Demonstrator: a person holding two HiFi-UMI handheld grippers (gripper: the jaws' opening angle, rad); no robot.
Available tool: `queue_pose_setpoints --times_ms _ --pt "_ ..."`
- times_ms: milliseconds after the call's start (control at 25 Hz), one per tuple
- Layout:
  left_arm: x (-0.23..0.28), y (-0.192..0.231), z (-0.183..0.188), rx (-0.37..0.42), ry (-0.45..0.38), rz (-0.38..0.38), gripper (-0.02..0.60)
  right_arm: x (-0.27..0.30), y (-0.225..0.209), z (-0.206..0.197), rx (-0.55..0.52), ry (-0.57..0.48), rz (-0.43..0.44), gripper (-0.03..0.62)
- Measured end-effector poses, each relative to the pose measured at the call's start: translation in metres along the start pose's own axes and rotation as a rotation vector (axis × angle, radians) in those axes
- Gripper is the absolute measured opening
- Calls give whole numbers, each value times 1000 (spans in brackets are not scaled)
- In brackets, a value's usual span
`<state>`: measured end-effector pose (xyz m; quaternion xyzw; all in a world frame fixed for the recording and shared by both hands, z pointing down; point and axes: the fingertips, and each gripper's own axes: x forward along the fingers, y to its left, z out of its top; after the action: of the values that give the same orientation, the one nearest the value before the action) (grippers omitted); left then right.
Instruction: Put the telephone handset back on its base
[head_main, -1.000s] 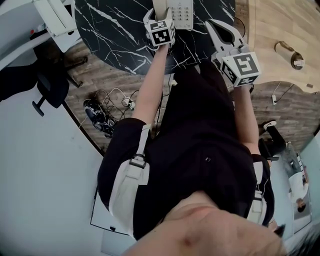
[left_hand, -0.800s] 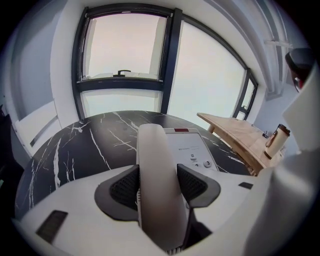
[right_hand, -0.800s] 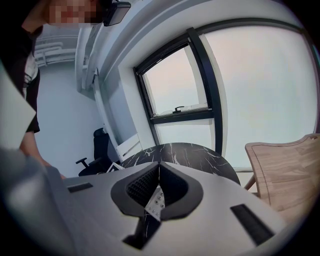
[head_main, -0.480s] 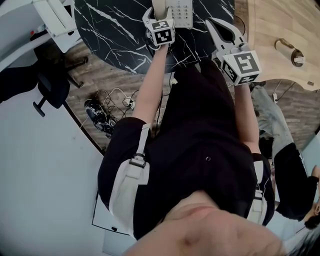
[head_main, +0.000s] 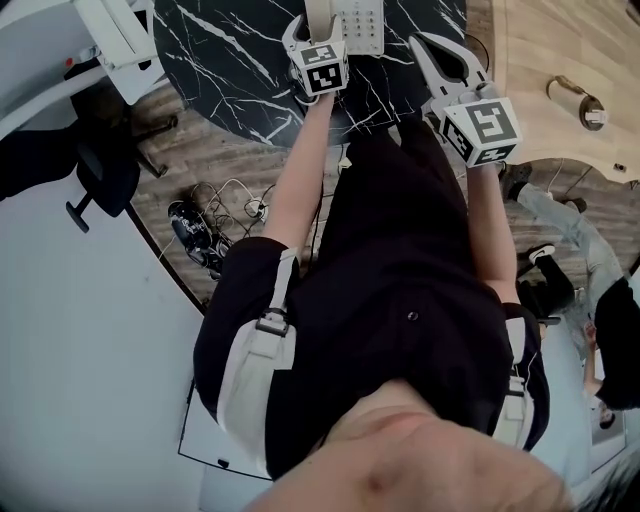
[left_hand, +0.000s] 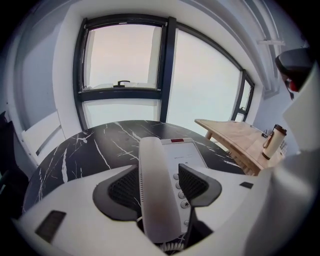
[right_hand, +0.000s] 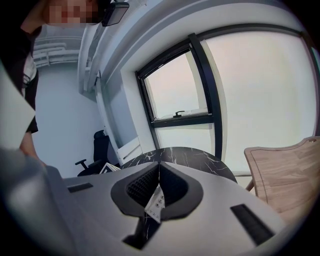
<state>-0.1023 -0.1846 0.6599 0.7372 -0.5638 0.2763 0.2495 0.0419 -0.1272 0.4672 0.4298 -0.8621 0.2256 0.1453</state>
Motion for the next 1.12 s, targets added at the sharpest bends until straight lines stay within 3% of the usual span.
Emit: queue_pose_setpoints --times_ms 760,1120 --pt "-104 -22 88 67 -281 -21 233 -15 17 39 -60 -146 34 31" --pt "-160 -26 134 81 -414 -39 158 -18 23 62 -92 -212 47 31"
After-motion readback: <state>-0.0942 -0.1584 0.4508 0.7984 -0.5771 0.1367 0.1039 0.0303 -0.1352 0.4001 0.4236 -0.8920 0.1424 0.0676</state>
